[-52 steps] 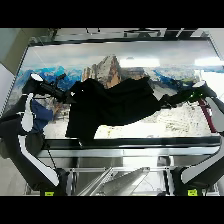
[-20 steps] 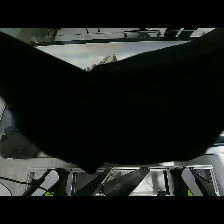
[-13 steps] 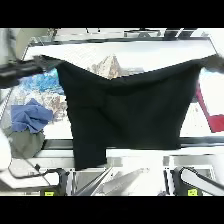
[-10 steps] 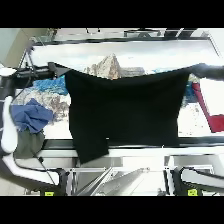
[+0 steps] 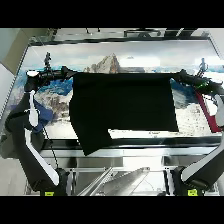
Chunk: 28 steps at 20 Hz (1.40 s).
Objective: Fold the shirts.
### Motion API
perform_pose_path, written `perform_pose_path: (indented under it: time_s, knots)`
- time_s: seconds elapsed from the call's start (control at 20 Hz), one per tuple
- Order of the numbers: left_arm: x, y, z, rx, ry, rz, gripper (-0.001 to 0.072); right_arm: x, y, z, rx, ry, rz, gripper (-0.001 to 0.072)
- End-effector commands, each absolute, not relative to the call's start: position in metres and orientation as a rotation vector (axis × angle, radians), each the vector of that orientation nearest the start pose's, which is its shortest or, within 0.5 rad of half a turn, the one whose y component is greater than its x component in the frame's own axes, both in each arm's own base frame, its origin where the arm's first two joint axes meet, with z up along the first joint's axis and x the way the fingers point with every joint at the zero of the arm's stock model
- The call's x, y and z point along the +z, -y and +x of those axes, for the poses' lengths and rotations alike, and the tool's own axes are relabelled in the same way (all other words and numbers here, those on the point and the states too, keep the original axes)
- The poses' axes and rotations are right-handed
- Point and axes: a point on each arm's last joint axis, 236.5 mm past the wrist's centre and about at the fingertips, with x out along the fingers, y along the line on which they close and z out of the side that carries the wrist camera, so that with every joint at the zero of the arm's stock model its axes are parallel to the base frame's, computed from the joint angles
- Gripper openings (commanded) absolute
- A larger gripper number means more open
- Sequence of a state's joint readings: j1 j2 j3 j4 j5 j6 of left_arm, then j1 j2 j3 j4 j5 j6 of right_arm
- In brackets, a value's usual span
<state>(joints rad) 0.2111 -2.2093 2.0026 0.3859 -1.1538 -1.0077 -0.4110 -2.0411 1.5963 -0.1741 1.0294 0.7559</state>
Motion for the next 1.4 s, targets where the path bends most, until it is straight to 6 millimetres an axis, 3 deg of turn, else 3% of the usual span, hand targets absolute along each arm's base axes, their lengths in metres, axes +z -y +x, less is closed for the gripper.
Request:
perform_pose_path:
  time_s: [0.0,0.25,0.35,0.55,0.85,0.9,0.95,1.0,1.05,1.2,1.25,1.3,1.35]
  knots:
    - [-0.027,0.071,0.622,-0.664,-0.873,-0.738,0.0016,-0.033,0.039,0.603,0.491,-0.686,0.924,0.0018]
    - [-0.050,0.074,0.589,-0.721,-1.000,-0.766,0.0006,-0.078,0.057,0.557,0.457,-0.930,0.840,0.0017]
    - [-0.067,0.064,0.577,-0.670,-1.088,-0.708,0.0005,-0.088,0.064,0.548,0.439,-0.975,0.808,0.0017]
    - [-0.085,0.051,0.567,-0.584,-1.179,-0.608,0.0005,-0.095,0.065,0.549,0.421,-0.984,0.783,0.0018]
    - [-0.093,0.056,0.561,-0.583,-1.216,-0.562,0.0005,-0.095,0.050,0.555,0.445,-0.978,0.738,0.0020]
    - [-0.090,0.058,0.559,-0.594,-1.221,-0.561,0.0010,-0.095,0.049,0.554,0.451,-0.982,0.740,0.0021]
    - [-0.085,0.059,0.556,-0.605,-1.225,-0.556,0.0078,-0.093,0.048,0.552,0.459,-0.985,0.739,0.0042]
    - [-0.078,0.059,0.555,-0.608,-1.221,-0.543,0.0255,-0.090,0.047,0.551,0.467,-0.985,0.739,0.0174]
    - [-0.068,0.060,0.553,-0.620,-1.217,-0.535,0.0263,-0.083,0.048,0.550,0.475,-0.980,0.732,0.0254]
    - [-0.034,0.054,0.541,-0.638,-1.219,-0.515,0.0262,-0.065,0.068,0.540,0.412,-1.011,0.652,0.0254]
    - [-0.023,0.043,0.534,-0.594,-1.247,-0.505,0.0262,-0.055,0.080,0.532,0.372,-1.034,0.604,0.0283]
    - [-0.015,0.030,0.524,-0.546,-1.283,-0.476,0.0261,-0.043,0.094,0.523,0.322,-1.057,0.571,0.0374]
    - [-0.007,0.018,0.513,-0.491,-1.321,-0.444,0.0261,-0.028,0.108,0.510,0.278,-1.082,0.537,0.0390]
